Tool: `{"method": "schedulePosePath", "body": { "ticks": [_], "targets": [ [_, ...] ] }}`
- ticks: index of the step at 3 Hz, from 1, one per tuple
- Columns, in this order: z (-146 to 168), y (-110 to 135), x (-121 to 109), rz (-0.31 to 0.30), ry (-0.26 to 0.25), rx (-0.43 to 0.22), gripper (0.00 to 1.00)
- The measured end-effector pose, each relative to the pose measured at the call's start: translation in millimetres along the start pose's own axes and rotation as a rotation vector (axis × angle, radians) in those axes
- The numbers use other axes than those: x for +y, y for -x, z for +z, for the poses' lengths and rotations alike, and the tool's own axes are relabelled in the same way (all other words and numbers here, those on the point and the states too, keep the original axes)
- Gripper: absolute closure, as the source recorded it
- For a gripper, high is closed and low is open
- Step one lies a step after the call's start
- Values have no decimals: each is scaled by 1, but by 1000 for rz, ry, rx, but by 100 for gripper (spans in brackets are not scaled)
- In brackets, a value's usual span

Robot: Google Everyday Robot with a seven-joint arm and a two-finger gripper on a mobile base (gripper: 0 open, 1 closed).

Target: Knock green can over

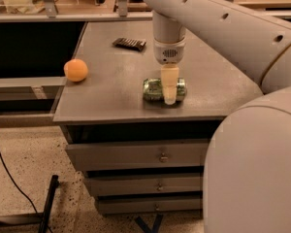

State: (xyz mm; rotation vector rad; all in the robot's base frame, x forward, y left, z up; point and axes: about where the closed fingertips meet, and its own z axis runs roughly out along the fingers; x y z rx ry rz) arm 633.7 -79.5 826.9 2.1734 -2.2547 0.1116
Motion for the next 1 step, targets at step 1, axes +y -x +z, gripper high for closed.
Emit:
{"method": "schedulePosePath", "body": {
  "ticks": [1],
  "targets": [
    [0, 0, 0, 0, 0, 0, 0]
  ]
}}
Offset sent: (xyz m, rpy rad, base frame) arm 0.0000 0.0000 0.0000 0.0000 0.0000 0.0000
